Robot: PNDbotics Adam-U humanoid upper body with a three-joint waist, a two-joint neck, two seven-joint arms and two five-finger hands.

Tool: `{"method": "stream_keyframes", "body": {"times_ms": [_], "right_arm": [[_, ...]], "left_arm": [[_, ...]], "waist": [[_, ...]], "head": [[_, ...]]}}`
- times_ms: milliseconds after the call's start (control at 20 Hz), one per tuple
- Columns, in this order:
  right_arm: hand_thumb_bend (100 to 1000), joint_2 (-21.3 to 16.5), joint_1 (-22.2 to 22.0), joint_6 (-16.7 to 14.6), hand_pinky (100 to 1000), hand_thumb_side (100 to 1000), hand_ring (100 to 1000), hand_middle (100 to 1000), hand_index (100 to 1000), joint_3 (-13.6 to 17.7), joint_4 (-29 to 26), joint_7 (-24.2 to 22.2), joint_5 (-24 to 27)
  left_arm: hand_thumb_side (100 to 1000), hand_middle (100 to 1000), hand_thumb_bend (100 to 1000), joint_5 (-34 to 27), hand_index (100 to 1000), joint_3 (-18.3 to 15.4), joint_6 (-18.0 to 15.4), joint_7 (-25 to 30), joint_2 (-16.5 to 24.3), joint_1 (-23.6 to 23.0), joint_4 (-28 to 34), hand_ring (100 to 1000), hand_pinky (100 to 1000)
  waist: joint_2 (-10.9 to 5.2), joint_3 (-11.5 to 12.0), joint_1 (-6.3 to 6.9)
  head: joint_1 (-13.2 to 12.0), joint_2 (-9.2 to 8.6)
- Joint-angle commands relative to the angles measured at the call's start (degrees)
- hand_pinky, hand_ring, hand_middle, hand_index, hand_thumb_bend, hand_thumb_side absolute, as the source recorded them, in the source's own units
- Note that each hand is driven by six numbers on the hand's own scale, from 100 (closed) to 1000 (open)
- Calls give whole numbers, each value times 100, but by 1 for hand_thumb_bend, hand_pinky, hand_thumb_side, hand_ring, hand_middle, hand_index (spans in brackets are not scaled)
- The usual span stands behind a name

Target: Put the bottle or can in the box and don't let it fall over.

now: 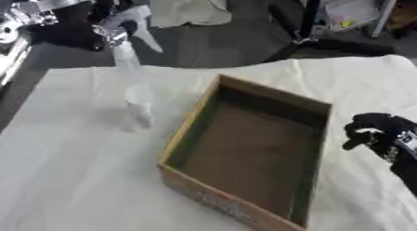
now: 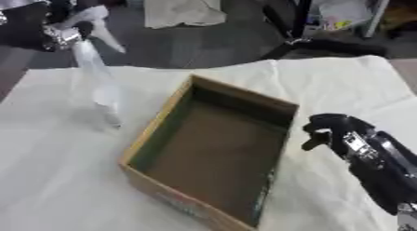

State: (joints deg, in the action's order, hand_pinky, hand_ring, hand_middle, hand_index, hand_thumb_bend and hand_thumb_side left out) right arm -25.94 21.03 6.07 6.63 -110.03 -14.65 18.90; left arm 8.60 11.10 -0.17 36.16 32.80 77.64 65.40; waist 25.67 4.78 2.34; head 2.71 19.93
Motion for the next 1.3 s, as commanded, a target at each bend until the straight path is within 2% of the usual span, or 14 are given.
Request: {"method": "stream_keyframes", "body": {"times_ms": [50,300,600,650,800,1000,1300], "right_arm": [[100,-44,28,3,953,672,627,686,768,34,-72,-15,2],[100,-34,15,14,954,682,627,687,768,40,-76,-15,3],[100,-26,1,30,955,690,627,687,768,35,-72,-29,0],[100,-24,-4,33,955,690,627,687,768,35,-71,-32,-2],[100,-22,-13,32,955,692,627,687,768,41,-75,-32,1],[100,-15,-23,39,955,695,627,687,769,45,-76,-30,6],[100,-4,-19,50,956,709,628,688,770,45,-83,-33,20]], "left_arm": [[367,683,100,-17,693,-30,-7,7,92,102,57,567,877],[357,674,100,-39,682,-25,12,25,84,94,42,554,865],[393,694,100,-97,679,-31,82,33,98,94,42,572,871],[384,748,100,-95,701,-32,98,32,102,93,40,629,905],[376,729,100,-70,702,-30,137,30,108,88,40,604,880],[361,742,100,-52,708,-35,192,63,126,67,28,619,888],[403,691,100,-96,674,-32,202,118,123,69,32,575,850]], "waist": [[-123,3,-5],[-114,-2,-7],[-125,12,6],[-129,12,9],[-140,9,14],[-147,19,20],[-150,25,19]], "head": [[14,-52],[25,-39],[37,-27],[39,-26],[41,-20],[47,-27],[55,-29]]}}
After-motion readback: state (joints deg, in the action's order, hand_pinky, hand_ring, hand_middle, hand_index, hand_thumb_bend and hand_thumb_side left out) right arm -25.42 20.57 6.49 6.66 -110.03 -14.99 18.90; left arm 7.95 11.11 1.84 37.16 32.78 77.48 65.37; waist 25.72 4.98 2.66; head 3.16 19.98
